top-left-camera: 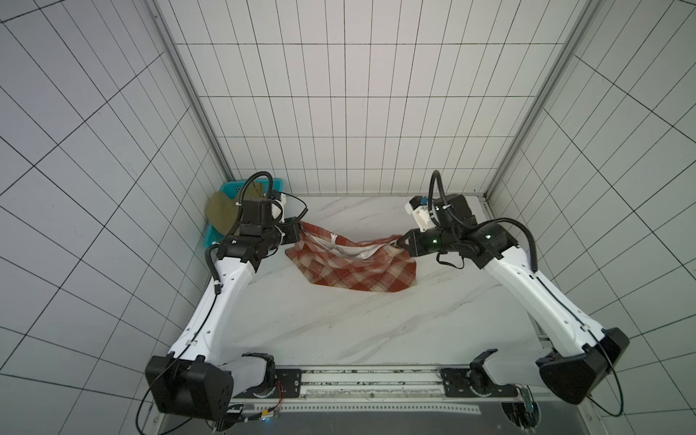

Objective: Fold and stack skirts
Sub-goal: Flatten out the skirt at the center of the table.

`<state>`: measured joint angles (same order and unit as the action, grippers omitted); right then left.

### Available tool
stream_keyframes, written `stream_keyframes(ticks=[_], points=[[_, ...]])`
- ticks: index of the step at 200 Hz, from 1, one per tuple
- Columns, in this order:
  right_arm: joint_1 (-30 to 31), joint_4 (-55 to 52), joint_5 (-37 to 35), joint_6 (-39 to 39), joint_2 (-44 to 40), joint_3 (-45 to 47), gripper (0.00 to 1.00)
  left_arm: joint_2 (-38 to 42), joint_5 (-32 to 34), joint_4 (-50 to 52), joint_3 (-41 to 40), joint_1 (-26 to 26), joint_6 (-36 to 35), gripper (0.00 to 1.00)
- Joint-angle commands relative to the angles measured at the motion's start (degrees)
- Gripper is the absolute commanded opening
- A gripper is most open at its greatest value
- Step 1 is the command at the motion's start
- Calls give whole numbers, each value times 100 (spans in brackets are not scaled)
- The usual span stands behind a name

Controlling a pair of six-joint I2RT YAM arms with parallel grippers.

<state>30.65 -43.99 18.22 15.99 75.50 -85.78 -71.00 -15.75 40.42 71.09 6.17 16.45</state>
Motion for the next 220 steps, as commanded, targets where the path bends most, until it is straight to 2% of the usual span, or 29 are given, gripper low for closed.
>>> stream_keyframes(ticks=[1,16,27,38,63,80,95,111,127,138,162,172,180,191,207,220], points=[[66,-723,275,-65,58,887,0,-102,255,-144,221,-59,-111,0],[72,-675,170,-28,-105,2130,0,-105,261,-120,199,-136,-128,0],[44,-709,-45,31,-286,2299,0,-83,257,-107,177,-205,-142,0],[-26,-875,-196,6,-393,1794,0,-74,256,-107,151,-268,-158,0],[-83,-1067,-417,11,-322,-119,0,-71,290,-171,115,-385,-146,0],[-70,-1094,-223,11,-230,-532,0,-81,310,-214,103,-402,-121,0],[-40,-1048,81,19,-301,348,0,-105,305,-242,75,-407,-126,0],[25,-903,541,31,-392,1963,0,-114,300,-263,46,-408,-117,0],[53,-904,262,12,-585,2638,0,-121,296,-264,23,-414,-124,0],[30,-925,38,1,-710,2301,0,-107,292,-263,19,-420,-140,0],[2,-1195,-534,-55,-497,406,0,-81,375,-291,27,-429,-142,0],[-3,-1250,-587,-53,-392,-155,0,-85,371,-294,42,-446,-137,0],[2,-1224,-433,-20,-370,-249,0,-81,380,-283,60,-474,-142,0],[6,-1155,-33,-16,-411,213,0,-70,388,-288,58,-506,-142,0],[31,-1156,410,9,-513,1603,0,-49,388,-317,14,-553,-133,0],[50,-1239,323,-24,-645,2459,0,-45,395,-317,10,-586,-142,0]])
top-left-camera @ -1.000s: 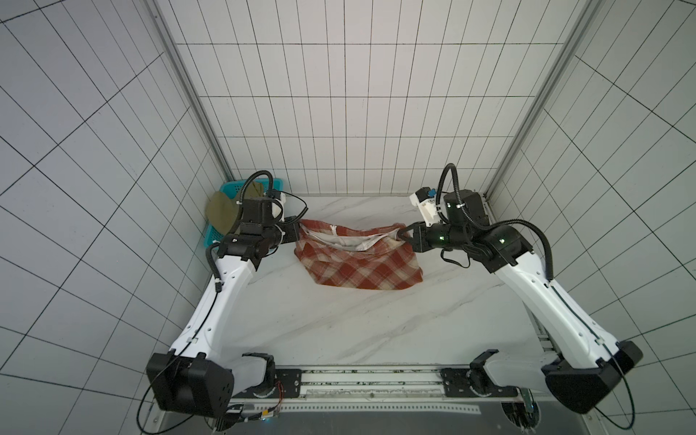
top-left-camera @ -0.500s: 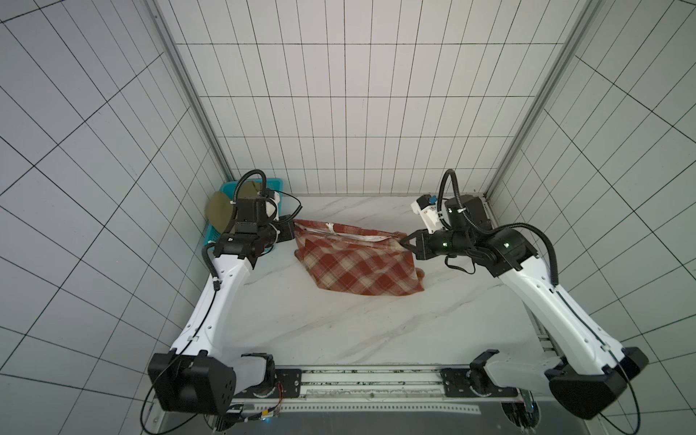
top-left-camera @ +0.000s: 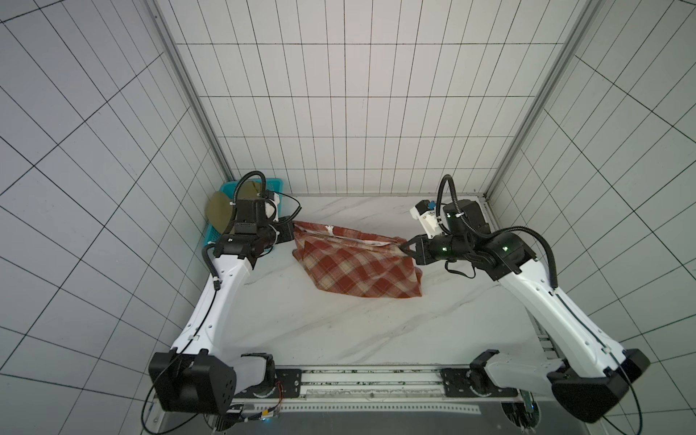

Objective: Fold and stack skirts
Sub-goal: Flatten out the skirt at the center of the table.

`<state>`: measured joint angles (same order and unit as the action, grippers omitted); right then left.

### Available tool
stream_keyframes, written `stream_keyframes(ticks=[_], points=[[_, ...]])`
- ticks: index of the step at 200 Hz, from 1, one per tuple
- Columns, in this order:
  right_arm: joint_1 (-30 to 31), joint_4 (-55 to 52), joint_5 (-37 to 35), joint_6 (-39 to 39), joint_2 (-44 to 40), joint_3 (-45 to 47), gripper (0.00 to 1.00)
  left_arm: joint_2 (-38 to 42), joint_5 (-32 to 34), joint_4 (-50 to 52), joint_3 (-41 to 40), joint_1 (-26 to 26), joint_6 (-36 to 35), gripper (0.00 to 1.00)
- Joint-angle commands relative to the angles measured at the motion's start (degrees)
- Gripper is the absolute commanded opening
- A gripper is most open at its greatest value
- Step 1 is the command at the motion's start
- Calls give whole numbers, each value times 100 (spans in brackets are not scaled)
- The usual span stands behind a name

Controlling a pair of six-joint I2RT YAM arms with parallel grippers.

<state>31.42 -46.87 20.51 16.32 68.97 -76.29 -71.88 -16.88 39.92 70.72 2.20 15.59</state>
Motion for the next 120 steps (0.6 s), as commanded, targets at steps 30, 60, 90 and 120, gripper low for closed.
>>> stream_keyframes(ticks=[30,60,90,120], points=[[-40,-1240,-691,-137,-102,428,0,44,500,-239,71,-220,-71,0],[-123,-1181,-1344,-349,390,-1144,0,63,365,-352,188,-220,5,0],[-392,-1186,-2944,-576,988,-2205,0,-82,310,-77,1088,-220,-90,0],[-692,-1590,-4114,-802,1404,-3083,0,-173,508,300,2064,-223,-226,0]])
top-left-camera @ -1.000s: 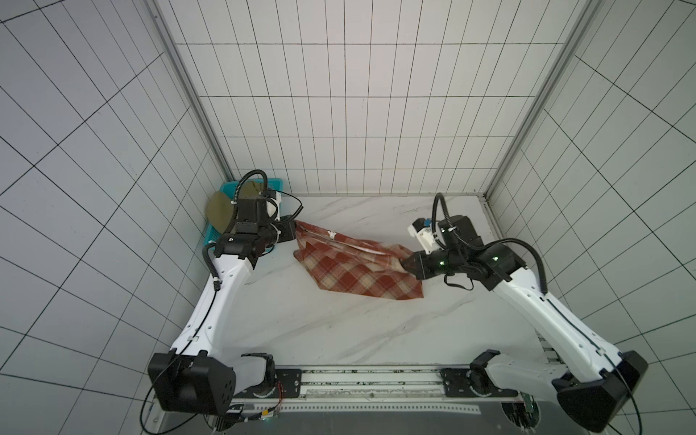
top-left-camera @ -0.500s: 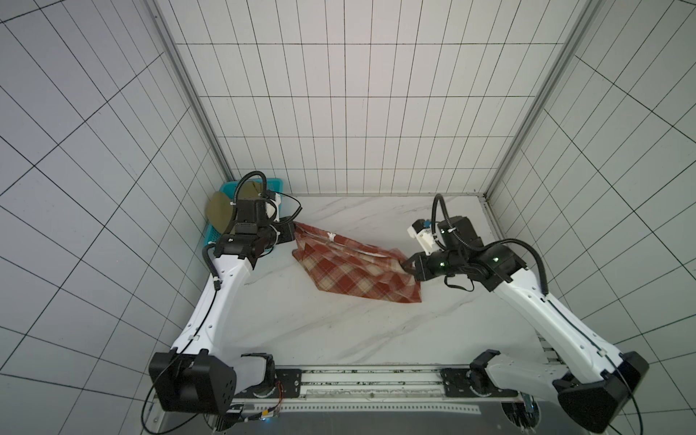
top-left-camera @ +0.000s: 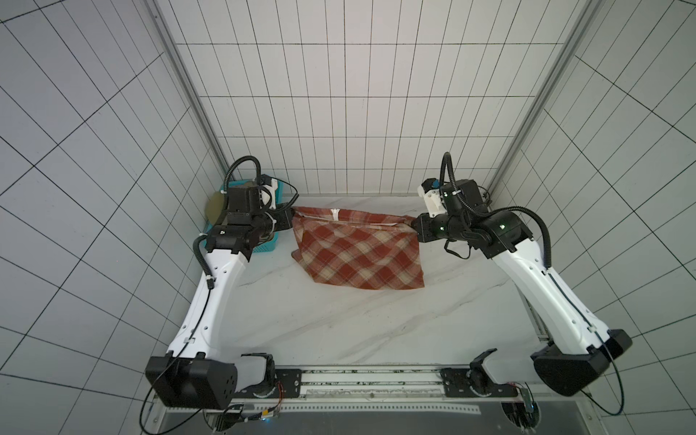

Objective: Fold and stack skirts
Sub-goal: Flatten out the skirt at the center of the table.

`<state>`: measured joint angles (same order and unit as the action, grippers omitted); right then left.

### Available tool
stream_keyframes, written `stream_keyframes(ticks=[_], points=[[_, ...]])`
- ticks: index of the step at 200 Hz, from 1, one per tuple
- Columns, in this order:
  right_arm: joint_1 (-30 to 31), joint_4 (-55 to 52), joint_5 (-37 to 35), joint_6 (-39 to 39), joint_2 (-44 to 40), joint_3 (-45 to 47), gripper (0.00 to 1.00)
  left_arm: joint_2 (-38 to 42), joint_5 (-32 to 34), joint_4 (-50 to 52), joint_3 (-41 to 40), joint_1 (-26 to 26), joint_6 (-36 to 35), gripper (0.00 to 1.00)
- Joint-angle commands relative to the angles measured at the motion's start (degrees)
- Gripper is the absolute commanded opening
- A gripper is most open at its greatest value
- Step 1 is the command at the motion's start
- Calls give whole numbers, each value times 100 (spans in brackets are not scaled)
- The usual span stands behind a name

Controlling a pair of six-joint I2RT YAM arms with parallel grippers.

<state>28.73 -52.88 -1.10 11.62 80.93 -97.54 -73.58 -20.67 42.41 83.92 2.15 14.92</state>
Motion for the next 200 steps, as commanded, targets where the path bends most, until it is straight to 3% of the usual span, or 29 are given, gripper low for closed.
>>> stream_keyframes(ticks=[1,25,51,68,98,146,200], points=[[-424,-989,-1953,-332,208,-959,0,-5,887,62,773,-221,-161,0],[-465,-1492,-2346,-333,264,-1656,0,59,920,289,1275,-245,-157,0],[-491,-1264,-1567,-19,-128,-1821,0,292,885,406,1421,-248,-31,0],[-517,-1020,-1458,25,-270,-1747,0,360,759,436,1483,-242,29,0],[-911,-743,-1101,-235,52,-1927,0,55,585,446,1685,-242,45,0],[-1992,-15,-89,-358,1259,-2876,0,-1264,506,126,2503,-246,57,0],[-2695,258,625,-218,2613,-4475,0,-3346,504,693,5335,-243,-63,0]])
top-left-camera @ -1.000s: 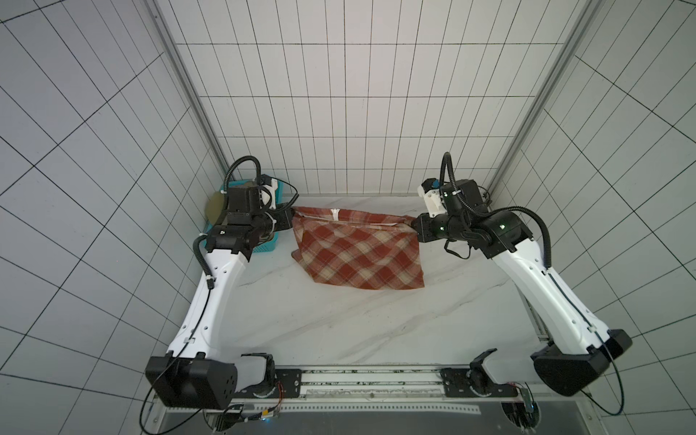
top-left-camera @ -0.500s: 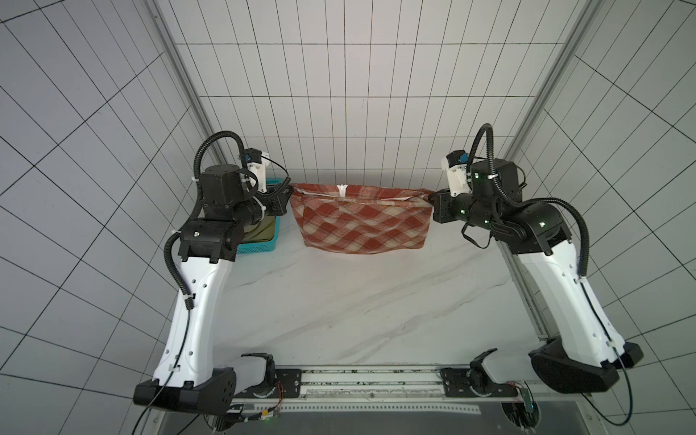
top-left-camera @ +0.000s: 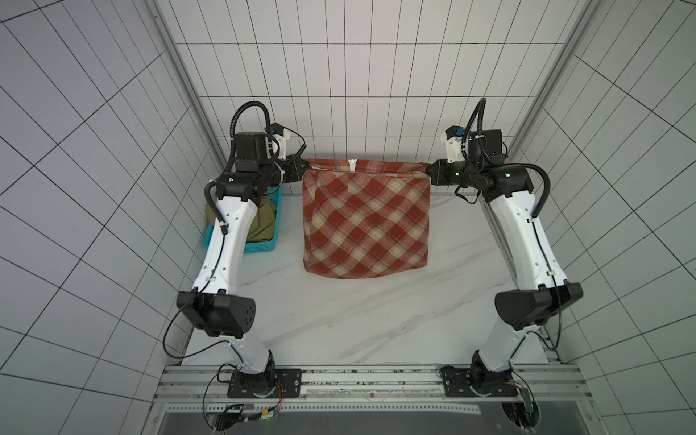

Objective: Fold and stack skirts
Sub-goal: Flatten out the skirt at the center of the table.

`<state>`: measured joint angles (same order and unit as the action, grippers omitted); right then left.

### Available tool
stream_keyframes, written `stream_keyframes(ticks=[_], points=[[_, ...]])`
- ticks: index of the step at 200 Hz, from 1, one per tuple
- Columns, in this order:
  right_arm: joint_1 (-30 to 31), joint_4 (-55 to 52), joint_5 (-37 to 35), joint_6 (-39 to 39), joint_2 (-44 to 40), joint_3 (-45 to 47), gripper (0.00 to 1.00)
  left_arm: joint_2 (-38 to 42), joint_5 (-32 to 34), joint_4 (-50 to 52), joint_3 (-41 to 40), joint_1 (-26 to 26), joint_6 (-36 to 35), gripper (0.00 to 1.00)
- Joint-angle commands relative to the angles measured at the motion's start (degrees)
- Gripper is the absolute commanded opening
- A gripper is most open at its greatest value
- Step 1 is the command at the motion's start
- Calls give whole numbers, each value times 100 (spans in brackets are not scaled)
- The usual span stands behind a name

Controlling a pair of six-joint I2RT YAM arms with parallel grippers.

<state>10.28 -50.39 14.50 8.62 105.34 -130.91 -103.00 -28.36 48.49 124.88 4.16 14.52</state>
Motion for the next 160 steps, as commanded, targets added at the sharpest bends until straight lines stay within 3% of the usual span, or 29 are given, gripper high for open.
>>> stream_keyframes(ticks=[1,19,39,58,111,133,149,160], points=[[-856,15,-934,89,176,-1151,0,-431,1277,97,1306,-443,-22,0],[-923,195,-837,59,88,-1132,0,-638,1254,182,1869,-443,-40,0],[-923,328,-714,6,-275,-582,0,-302,1137,15,1428,-447,-71,0],[-870,614,-493,82,-938,795,0,383,1033,-278,148,-417,-124,0],[188,2255,-825,664,-3467,6565,0,2827,1396,-1083,-4888,99,-93,0],[420,2772,-786,1395,-4325,8353,0,3330,1707,-1034,-6312,433,13,0],[560,3031,-769,1784,-4909,9146,0,3545,1741,-1015,-7124,666,166,0],[671,3034,-896,1900,-5234,9362,27,3646,1693,-876,-7456,792,289,0]])
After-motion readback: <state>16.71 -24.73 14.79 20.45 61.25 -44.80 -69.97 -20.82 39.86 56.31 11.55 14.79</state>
